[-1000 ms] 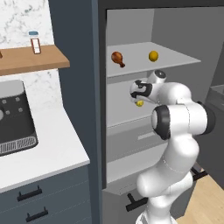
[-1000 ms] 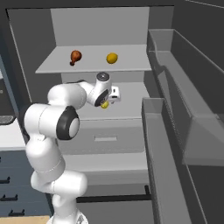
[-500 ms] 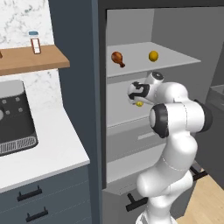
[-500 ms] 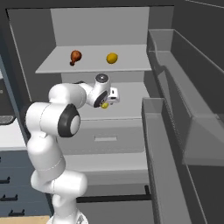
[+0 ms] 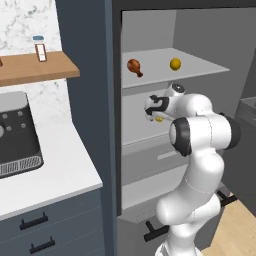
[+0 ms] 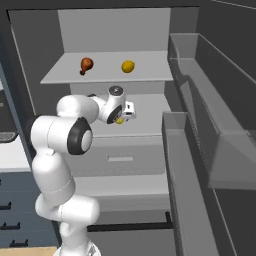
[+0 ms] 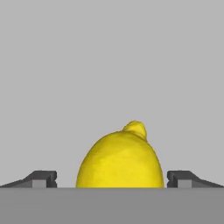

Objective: Place one lemon and one chicken drumstick in each tupperware on the nearby counter, to pack two identical lunches.

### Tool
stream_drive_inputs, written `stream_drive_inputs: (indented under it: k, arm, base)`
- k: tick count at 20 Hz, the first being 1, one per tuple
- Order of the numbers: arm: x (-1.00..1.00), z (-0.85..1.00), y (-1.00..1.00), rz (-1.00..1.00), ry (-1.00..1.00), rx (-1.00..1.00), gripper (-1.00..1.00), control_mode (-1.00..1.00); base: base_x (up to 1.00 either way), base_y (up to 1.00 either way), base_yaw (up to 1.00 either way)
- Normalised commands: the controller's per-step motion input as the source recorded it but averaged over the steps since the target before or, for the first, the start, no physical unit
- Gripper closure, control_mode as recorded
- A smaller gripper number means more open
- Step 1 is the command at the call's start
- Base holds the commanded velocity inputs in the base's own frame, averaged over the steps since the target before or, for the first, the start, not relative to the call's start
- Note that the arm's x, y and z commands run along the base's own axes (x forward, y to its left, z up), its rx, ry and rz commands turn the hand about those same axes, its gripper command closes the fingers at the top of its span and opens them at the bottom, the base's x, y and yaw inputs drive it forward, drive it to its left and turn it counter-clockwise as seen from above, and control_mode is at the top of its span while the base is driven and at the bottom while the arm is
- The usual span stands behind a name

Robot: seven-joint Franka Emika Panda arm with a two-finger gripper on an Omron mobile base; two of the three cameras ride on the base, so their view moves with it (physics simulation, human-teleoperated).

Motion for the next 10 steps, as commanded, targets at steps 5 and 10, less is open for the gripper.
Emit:
stream_drive_inputs:
  k: [5,10]
  arm:
    - [0.00,-0.15,0.00,0.00,0.00,0.00,1.00,-1.00]
    - [0.00,-0.02,0.00,0.00,0.00,0.00,1.00,-1.00]
  base:
    - [0.00,0.00,0.00]
    - [0.00,0.00,0.00]
